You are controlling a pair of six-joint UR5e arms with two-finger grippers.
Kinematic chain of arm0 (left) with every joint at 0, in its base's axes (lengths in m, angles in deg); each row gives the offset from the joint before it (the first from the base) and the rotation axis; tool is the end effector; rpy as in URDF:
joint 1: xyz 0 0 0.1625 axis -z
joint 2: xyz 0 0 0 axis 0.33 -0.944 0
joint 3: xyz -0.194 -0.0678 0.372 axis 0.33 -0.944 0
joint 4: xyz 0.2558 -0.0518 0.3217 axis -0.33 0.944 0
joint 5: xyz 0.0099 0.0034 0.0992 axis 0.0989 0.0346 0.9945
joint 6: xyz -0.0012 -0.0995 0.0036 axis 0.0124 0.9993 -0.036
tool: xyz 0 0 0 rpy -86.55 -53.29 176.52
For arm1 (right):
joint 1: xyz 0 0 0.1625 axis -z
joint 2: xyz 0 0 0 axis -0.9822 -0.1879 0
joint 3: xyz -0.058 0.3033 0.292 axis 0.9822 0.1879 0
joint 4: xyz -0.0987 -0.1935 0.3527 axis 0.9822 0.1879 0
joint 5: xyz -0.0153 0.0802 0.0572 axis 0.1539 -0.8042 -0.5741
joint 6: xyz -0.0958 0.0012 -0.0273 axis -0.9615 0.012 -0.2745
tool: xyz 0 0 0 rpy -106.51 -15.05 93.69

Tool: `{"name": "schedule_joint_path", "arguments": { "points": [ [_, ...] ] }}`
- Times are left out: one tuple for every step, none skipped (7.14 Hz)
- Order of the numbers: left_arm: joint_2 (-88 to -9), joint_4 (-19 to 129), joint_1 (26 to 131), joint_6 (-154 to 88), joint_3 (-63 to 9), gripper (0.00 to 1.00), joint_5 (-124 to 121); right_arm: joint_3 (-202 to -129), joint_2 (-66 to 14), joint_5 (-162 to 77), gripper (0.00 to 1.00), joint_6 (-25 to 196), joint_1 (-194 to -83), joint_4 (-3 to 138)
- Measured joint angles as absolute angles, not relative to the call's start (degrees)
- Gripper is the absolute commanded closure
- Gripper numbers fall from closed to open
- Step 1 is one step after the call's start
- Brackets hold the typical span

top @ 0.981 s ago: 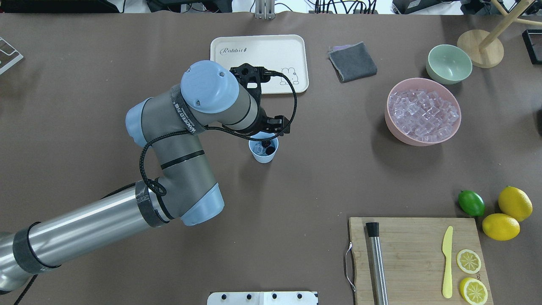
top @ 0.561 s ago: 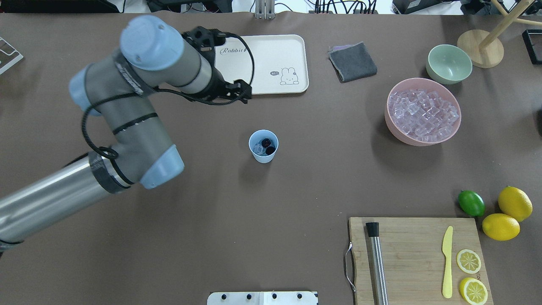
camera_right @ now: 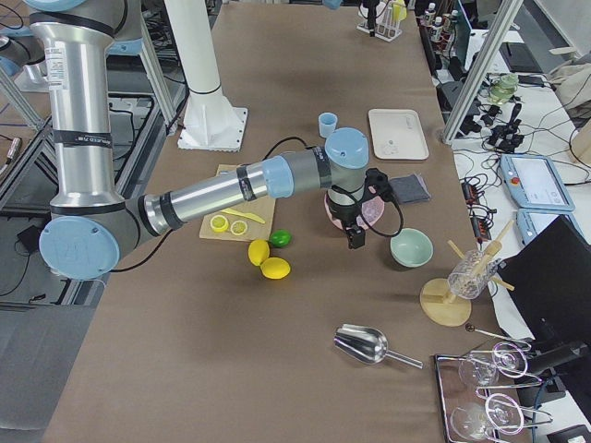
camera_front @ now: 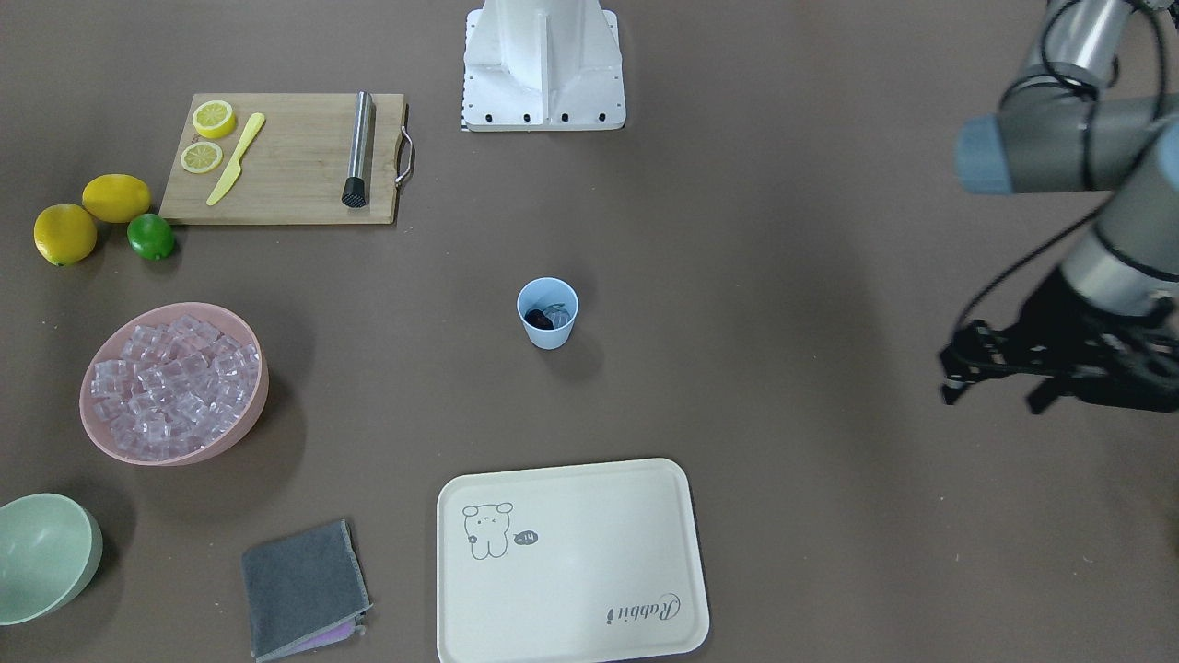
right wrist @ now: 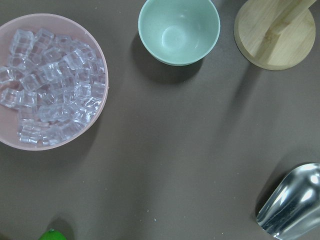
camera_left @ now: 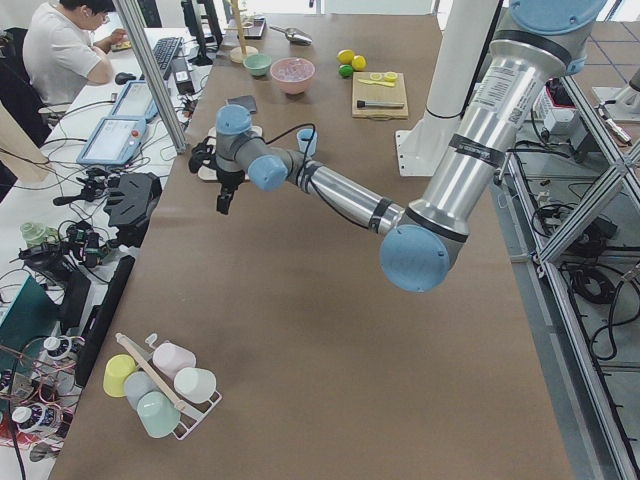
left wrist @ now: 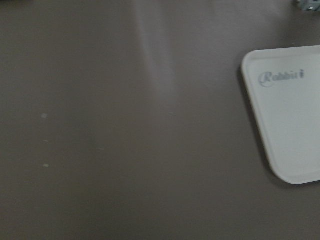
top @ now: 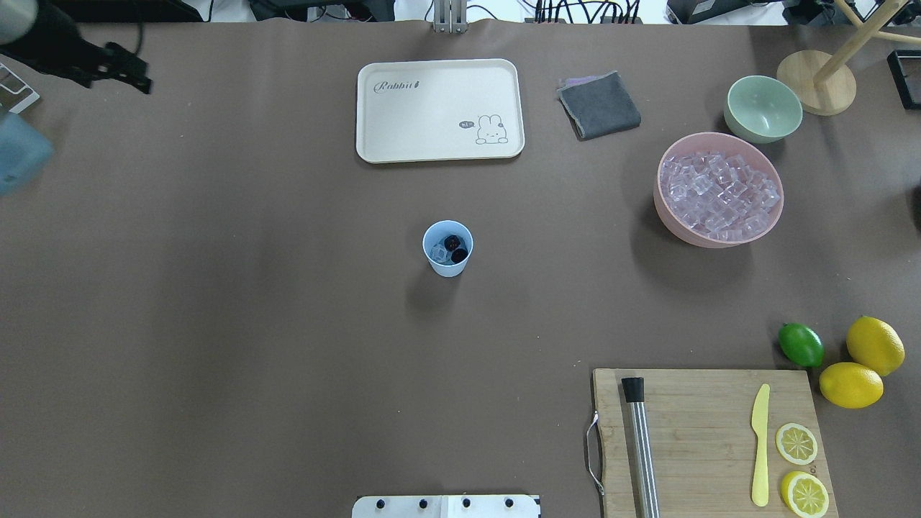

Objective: Put ice and cherries in cup

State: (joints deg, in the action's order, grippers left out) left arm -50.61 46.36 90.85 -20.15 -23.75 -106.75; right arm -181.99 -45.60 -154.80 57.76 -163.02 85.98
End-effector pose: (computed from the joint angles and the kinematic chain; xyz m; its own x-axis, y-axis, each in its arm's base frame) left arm 0.1370 -0.6447 0.4323 0.6900 0.1743 -0.7025 0.0742 0.9484 0.3082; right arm 0.0097 -0.4935 0.4915 0.6470 -0.4445 0.6195 0.2339 0.8890 0.3936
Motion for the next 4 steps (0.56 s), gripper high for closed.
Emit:
{"name": "schedule_joint_path", "arguments": {
  "points": [
    [-48.01,46.92,97.22,-30.21,-20.63,0.03,-109.37,-181.93,-45.6,-155.2,0.02,57.77,-163.02,85.99],
    [-45.69,47.22,102.5,-37.28,-18.96,0.03,-113.46,-181.69,-45.53,-155.42,0.02,57.81,-163.0,85.99],
    [-41.74,47.76,106.31,-40.99,-19.63,0.03,-118.68,-181.27,-45.35,-155.51,0.02,57.8,-162.98,85.98],
    [-35.14,49.15,108.4,-42.38,-23.34,0.03,-122.15,-180.85,-45.18,-155.55,0.02,57.73,-163.0,85.92]
  ]
}}
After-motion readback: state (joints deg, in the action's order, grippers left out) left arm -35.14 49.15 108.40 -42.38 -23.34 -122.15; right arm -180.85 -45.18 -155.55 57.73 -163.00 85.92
